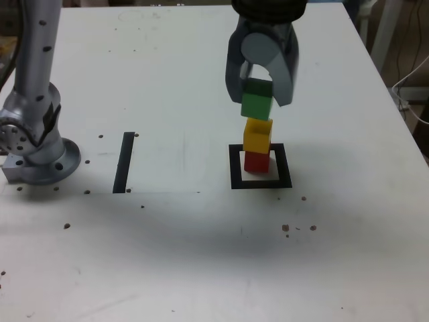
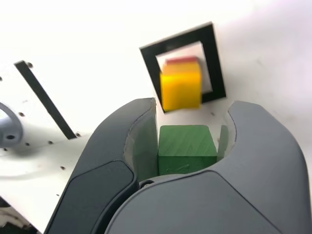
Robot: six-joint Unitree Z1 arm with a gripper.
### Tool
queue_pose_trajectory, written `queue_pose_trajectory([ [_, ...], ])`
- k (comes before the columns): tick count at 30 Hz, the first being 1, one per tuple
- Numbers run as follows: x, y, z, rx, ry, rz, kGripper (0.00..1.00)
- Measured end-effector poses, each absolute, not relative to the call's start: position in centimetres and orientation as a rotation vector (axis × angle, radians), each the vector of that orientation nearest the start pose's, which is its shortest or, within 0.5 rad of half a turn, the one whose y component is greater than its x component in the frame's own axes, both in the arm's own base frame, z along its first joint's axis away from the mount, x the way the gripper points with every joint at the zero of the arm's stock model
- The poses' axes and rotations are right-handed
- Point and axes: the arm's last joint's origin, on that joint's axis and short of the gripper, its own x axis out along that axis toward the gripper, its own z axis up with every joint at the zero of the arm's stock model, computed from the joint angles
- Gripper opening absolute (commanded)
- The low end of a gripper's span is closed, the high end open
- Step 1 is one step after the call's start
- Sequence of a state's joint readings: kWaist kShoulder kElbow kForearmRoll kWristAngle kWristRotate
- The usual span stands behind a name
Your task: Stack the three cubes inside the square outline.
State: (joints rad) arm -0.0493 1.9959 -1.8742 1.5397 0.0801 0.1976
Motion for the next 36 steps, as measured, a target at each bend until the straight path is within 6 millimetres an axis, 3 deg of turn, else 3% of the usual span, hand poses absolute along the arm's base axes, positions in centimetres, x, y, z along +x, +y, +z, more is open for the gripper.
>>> queue_pose_trajectory([
  [5, 36.7, 0.4, 31.8, 0.252, 1.689, -0.135, 0.30],
  [23, 37.1, 0.6, 29.6, 0.245, 1.707, -0.137, 0.34],
  [28, 37.1, 0.5, 29.5, 0.244, 1.704, -0.142, 0.51],
  [33, 36.9, 0.5, 29.7, 0.246, 1.703, -0.140, 0.89],
  [36, 36.7, 0.5, 29.7, 0.247, 1.705, -0.137, 0.99],
])
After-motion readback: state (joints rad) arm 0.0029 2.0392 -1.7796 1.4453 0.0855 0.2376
